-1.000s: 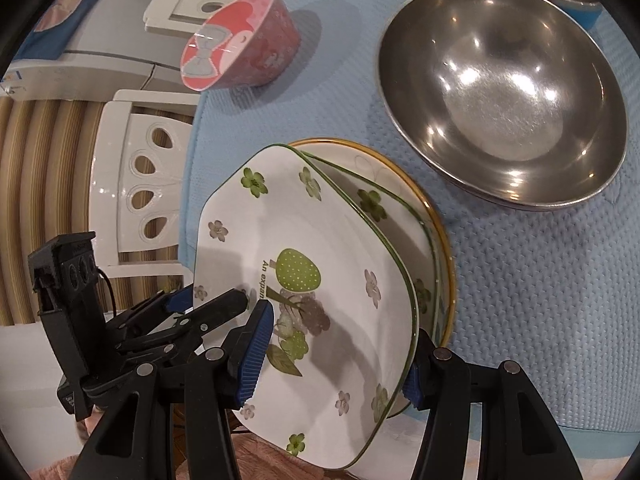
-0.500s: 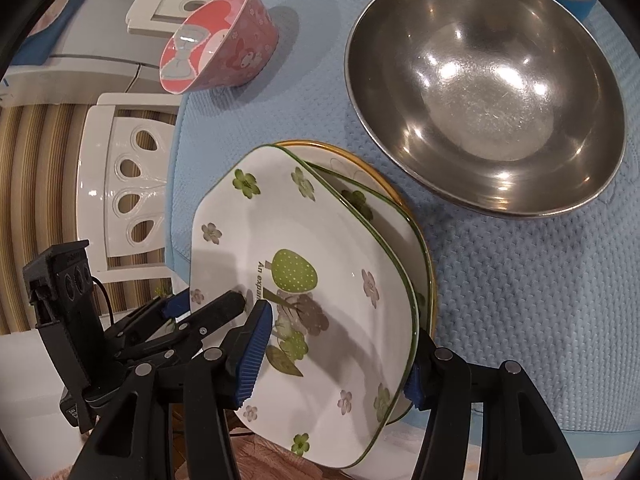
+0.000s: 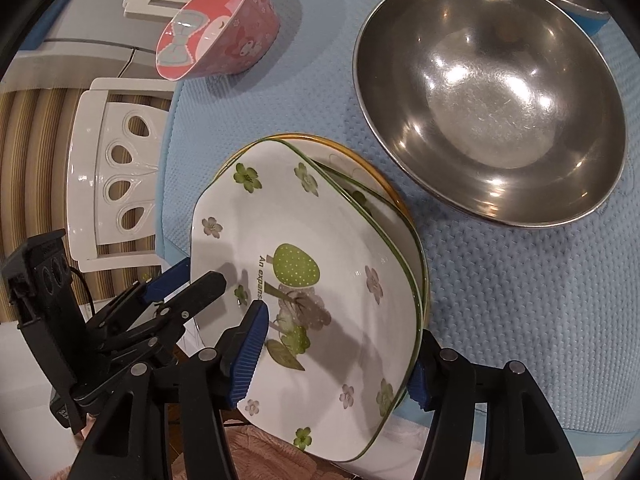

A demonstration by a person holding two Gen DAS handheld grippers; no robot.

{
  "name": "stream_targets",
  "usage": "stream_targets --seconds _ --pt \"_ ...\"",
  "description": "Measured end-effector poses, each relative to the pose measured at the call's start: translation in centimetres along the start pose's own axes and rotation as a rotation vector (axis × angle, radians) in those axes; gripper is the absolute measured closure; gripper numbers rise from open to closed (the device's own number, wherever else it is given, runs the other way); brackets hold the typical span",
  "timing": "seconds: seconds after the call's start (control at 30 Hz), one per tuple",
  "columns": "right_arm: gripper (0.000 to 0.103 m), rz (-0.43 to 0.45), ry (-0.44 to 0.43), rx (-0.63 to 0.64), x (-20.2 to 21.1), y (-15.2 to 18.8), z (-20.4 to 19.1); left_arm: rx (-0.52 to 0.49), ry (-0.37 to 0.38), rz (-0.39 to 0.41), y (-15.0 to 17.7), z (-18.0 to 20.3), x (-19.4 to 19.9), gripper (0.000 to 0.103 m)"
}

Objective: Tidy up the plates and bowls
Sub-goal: 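Lower the green-tree plate onto the hexagonal plate stack, then open both grippers and pull back from the plate stack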

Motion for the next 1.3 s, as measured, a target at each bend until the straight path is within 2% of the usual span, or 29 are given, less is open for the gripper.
stream_targets --seconds 0.4,0.53,0.63,0.73,0.83,0.93,1.1,1.3 --pt "0.043 0.007 -0.022 0.014 1.7 1.1 0.9 0.035 -0.051 0.004 0.4 1.1 0.1 0.050" --pt "0.043 0.013 -0.032 0.022 2.4 1.4 1.3 0.084 -0.069 -0.002 0.7 0.8 0.1 0.050" --pt "0.043 0.022 0.005 0.041 3.3 1.7 1.7 0.111 -0.081 -0.005 0.8 0.6 0.2 0.050" --pt "0.043 0.040 -0.044 0.035 4.2 2.0 2.1 0.138 -0.093 -0.006 1.1 0.3 0.5 0.050" --pt "0.043 0.048 -0.041 0.045 4.9 2.4 2.5 0.161 -0.097 -0.004 1.0 0.5 0.9 0.050" --pt "0.043 0.048 -0.046 0.037 5.5 2.9 3.4 0.177 -0.111 -0.009 0.7 1.0 1.1 0.044" --pt "0.043 0.054 -0.054 -0.005 6.5 4.0 6.0 0.200 -0.125 -0.003 0.2 2.5 1.6 0.044" --pt "0.043 0.097 -0.091 -0.046 8.0 4.3 8.3 0.177 -0.130 0.003 -0.3 5.1 2.3 0.044"
Point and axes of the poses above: each gripper's, at about its wrist camera, not at the fingertips, and x roughly against the way its jaws point, z to its right, y to its underside, the point moved 1 cm from there along -x, roughly the way its jaws point, and after that the axes turned 9 degrees about x, right-handed, at the moved point
